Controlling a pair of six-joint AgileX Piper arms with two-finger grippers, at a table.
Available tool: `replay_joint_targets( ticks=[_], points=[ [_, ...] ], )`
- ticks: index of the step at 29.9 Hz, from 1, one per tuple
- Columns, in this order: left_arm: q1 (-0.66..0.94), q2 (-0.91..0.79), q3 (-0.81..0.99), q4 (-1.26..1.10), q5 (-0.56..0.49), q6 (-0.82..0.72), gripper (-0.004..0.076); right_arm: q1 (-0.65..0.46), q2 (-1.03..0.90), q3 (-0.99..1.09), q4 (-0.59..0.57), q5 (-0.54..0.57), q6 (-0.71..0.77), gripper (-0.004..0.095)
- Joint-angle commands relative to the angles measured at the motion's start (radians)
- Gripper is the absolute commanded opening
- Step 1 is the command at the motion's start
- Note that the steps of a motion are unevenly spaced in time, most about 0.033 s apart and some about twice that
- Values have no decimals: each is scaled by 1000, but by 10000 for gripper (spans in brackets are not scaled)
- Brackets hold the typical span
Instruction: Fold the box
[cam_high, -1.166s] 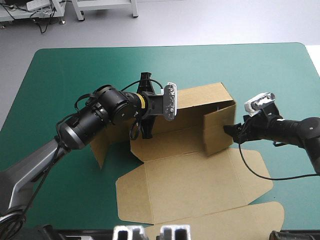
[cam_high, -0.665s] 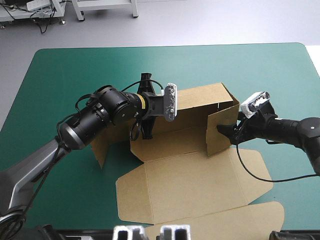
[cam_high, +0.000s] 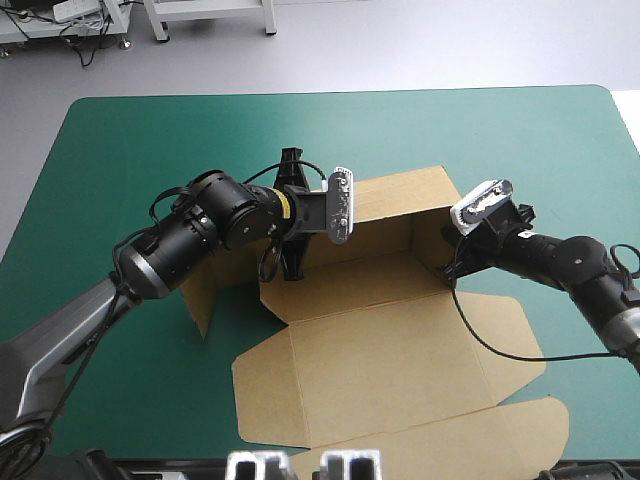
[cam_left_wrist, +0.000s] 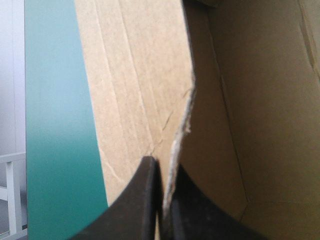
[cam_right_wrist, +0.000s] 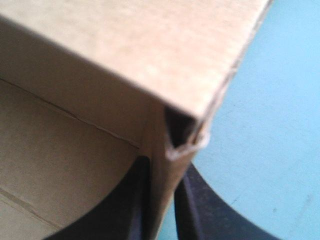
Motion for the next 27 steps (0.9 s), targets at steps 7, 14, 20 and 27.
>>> replay_joint_targets(
  ticks=[7,14,20,27],
  points=[
    [-18,-33,-29,-254,118,37,-8,29,-27,-28,61,25,47,-19],
    [-18,-45,-47,-307,277,47,215,29,-27,-28,61,11,70,-19],
    [-18,-45,-47,-332,302,23,612,29,-20,-28,56,6,80,-19],
    [-18,-62,-53,-344,293,-11,643,29,19,-28,56,3,85,-19]
  ],
)
